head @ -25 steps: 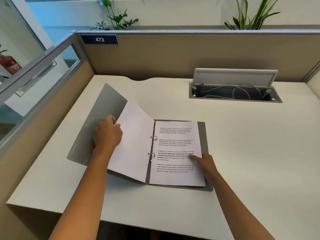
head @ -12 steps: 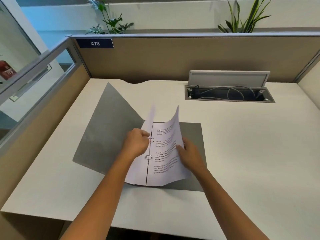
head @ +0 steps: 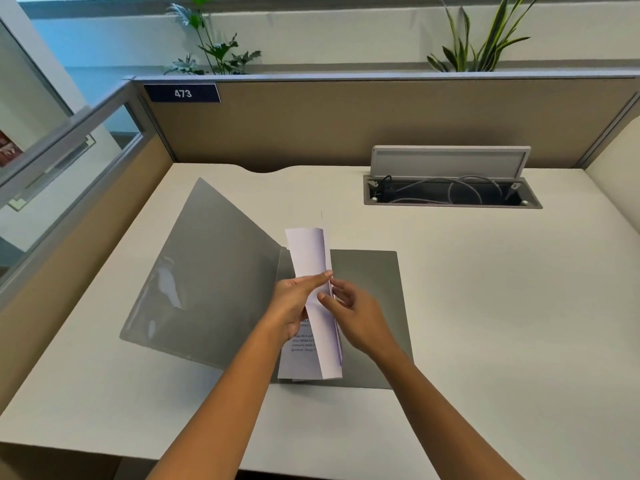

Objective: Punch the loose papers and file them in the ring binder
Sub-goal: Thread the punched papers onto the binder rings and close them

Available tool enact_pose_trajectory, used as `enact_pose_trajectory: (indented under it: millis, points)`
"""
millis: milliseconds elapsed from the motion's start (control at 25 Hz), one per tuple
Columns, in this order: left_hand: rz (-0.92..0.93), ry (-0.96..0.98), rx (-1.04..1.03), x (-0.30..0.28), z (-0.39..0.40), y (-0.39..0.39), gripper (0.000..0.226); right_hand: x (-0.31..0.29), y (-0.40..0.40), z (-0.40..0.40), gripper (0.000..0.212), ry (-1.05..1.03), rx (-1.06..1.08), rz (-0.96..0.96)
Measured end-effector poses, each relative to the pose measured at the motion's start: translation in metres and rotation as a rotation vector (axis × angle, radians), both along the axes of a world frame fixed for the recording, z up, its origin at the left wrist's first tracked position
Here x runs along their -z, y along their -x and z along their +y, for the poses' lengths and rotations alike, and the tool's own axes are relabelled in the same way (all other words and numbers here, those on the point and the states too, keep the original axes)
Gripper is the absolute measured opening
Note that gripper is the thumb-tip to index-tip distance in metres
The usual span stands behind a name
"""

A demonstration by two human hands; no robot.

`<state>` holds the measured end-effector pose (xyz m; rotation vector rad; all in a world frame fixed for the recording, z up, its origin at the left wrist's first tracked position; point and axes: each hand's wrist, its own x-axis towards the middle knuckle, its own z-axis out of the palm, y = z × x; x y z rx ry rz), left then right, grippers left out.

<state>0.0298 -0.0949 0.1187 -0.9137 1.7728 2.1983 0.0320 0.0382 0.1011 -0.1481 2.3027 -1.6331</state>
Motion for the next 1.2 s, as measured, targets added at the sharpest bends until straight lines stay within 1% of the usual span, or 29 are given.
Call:
enact_pose_trajectory:
  millis: [80,240,360,720,800,960,1080,1120,1200]
  points:
    - [-0.007,-0.023,0.0,0.005,0.0,0.0,0.022,0.003,0.0,0.003,0.054,0.007,0.005,0.0]
    - [0.0,-0.141,0.01,0.014,0.0,-0.002,0.036,0.009,0.005,0.01,0.052,0.042,0.03,-0.023]
    - [0.021,-0.209,0.003,0.023,0.001,-0.004,0.034,0.012,0.008,0.013,0.052,0.058,0.043,-0.034]
    - [0.02,-0.232,0.006,0.036,0.003,-0.002,0.044,0.02,0.013,0.019,0.05,0.103,0.086,-0.082]
    - [0.012,-0.214,-0.02,0.039,0.002,-0.001,0.041,0.02,0.014,0.02,0.049,0.098,0.083,-0.093]
    - [-0.025,-0.137,-0.089,0.035,-0.003,0.003,0.027,0.021,0.019,0.023,0.04,0.071,0.096,-0.12]
    - [-0.038,0.009,-0.084,0.018,-0.017,0.006,0.005,0.028,0.022,0.033,0.026,-0.001,0.118,-0.155]
    - [-0.034,0.07,-0.073,0.01,-0.025,0.007,0.003,0.032,0.024,0.037,0.023,-0.028,0.131,-0.17]
    - [-0.02,0.215,-0.05,-0.003,-0.048,0.007,0.009,0.039,0.025,0.045,0.021,-0.096,0.157,-0.188]
